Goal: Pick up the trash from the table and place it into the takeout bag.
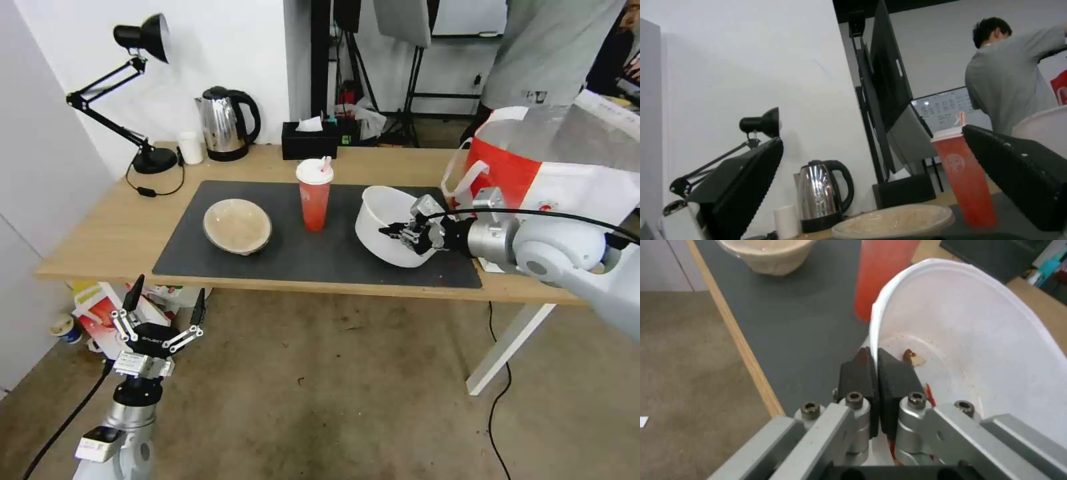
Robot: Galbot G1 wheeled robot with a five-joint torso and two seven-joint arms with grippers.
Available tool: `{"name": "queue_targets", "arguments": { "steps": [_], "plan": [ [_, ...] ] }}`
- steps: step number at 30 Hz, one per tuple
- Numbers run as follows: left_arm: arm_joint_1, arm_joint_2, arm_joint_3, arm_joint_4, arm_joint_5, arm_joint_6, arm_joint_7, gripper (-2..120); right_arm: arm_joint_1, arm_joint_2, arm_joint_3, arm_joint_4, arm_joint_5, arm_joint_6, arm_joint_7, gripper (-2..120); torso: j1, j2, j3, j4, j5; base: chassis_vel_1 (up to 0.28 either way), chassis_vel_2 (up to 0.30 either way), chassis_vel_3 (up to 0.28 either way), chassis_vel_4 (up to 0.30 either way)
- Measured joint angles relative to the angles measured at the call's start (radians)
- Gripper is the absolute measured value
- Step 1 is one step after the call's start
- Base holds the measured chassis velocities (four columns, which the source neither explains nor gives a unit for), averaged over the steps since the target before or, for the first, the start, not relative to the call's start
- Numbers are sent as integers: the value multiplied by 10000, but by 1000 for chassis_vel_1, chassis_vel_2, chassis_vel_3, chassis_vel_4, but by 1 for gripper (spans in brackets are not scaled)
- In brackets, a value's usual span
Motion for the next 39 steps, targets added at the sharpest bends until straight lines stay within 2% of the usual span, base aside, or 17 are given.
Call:
{"name": "queue_targets", "arguments": {
  "steps": [22,31,39],
  "plan": [
    [-18,0,-32,99,16,-50,43,100,482,39,29,388,-330,-17,-484,0,0,0,0,0,1,0,0,0,0],
    [-143,3,6,311,32,-61,83,100,1800,383,-203,189,-377,8,-734,0,0,0,0,0,0,0,0,0,0],
    [-217,5,42,420,41,-69,105,100,2632,377,-180,-9,-194,41,-909,0,0,0,0,0,0,0,0,0,0]
  ]
}}
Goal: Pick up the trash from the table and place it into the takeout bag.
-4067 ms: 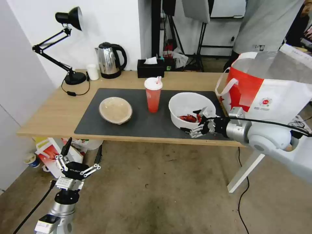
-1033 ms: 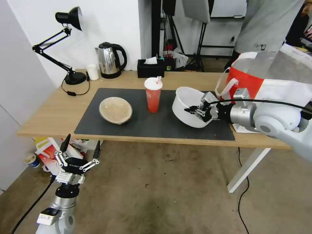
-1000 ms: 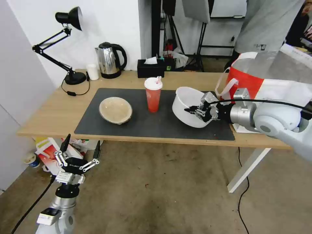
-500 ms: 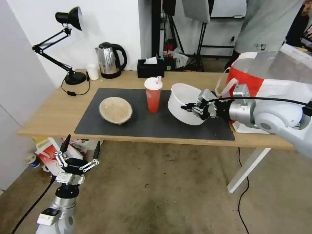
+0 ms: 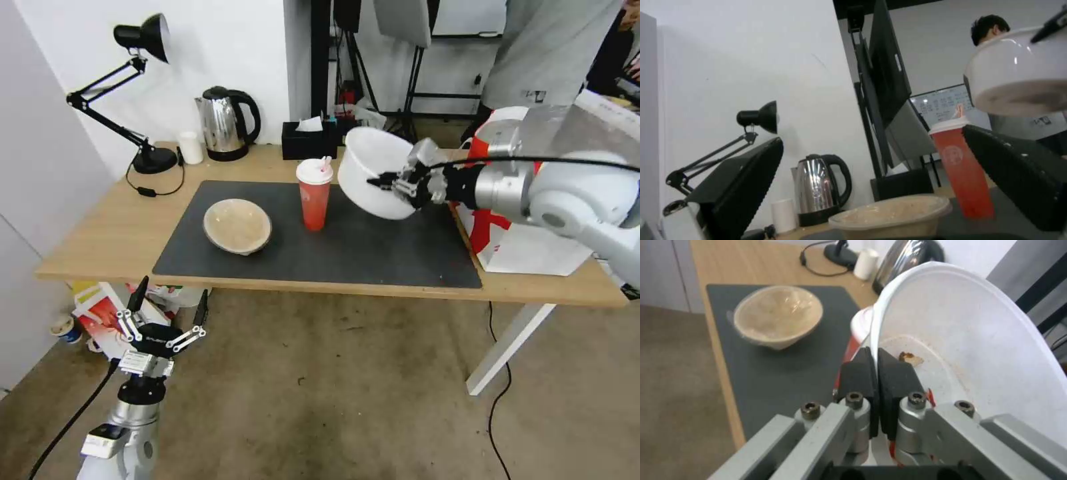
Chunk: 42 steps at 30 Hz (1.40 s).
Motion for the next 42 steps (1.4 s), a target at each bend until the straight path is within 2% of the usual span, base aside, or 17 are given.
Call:
{"name": "queue_targets", "arguments": {
  "steps": [32,42],
  "plan": [
    [-91,2,64,252,-33,-63,257,100,1415,-568,933,-1175,240,310,-544,0,0,0,0,1,0,0,0,0,0],
    [-128,4,76,253,-58,-67,265,100,864,-946,1642,-1802,-92,483,-842,0,0,0,0,0,3,0,0,0,0]
  ]
}}
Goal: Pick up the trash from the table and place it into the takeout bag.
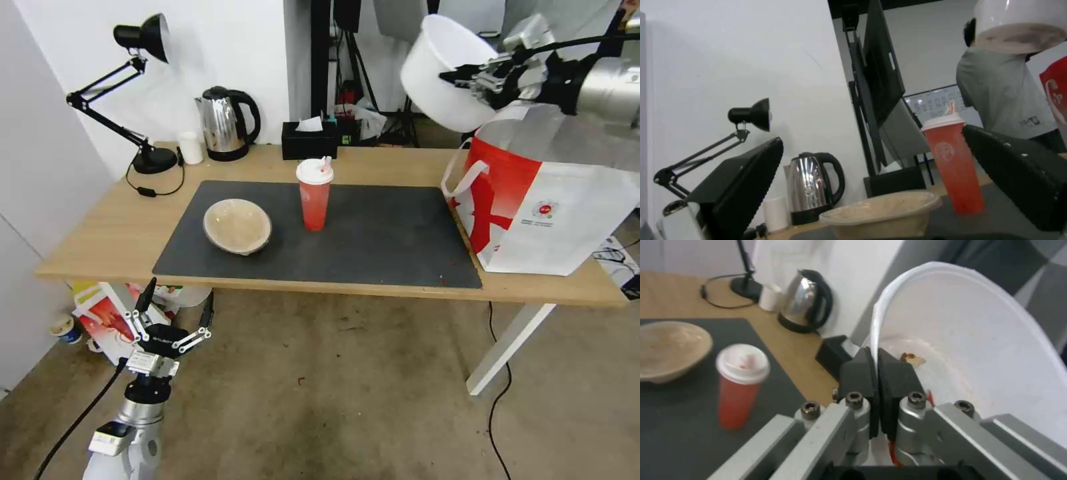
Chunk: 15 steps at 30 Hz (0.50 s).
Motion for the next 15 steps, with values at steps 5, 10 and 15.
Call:
{"name": "queue_targets", "arguments": {
  "steps": [5,10,15],
  "plan": [
    [-34,0,83,15,16,0,12,100,-681,-308,637,-470,-368,246,-276,0,0,0,0,0,-1,0,0,0,0],
    [-82,0,118,73,37,8,22,100,-1675,-639,1453,-766,-536,446,-415,0,0,0,0,-1,-4,0,0,0,0],
    [-107,0,145,137,41,10,52,100,-2699,-866,2122,-882,-655,678,-454,0,0,0,-1,-2,-3,0,0,0,0]
  ]
}}
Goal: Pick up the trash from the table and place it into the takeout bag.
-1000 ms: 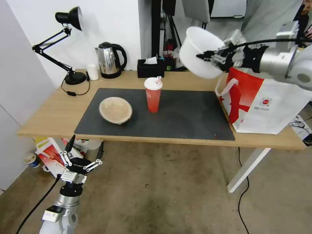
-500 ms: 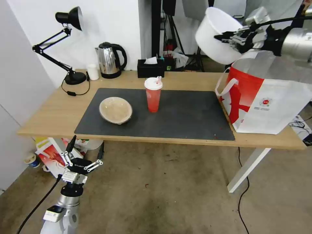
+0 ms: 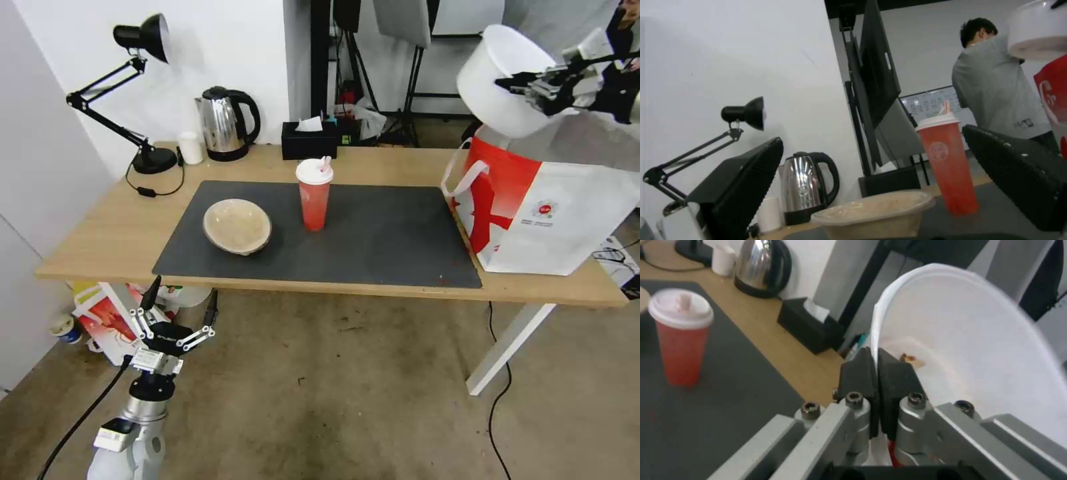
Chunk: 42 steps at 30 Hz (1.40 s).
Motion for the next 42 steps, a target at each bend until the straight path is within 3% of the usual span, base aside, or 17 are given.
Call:
{"name": "queue_targets", "arguments": {
  "steps": [23,40,42],
  "plan": [
    [19,2,-65,102,-43,-10,106,100,-656,-101,268,-1355,-586,530,-96,0,0,0,0,0,2,0,0,0,0],
    [-25,6,-90,104,-53,-11,137,100,-639,-205,240,-1394,-901,496,-166,0,1,0,0,2,0,0,0,0,0],
    [-42,9,-89,110,-55,-11,139,100,-684,-255,240,-1292,-929,446,-21,6,0,0,0,0,0,0,0,0,0]
  ]
}}
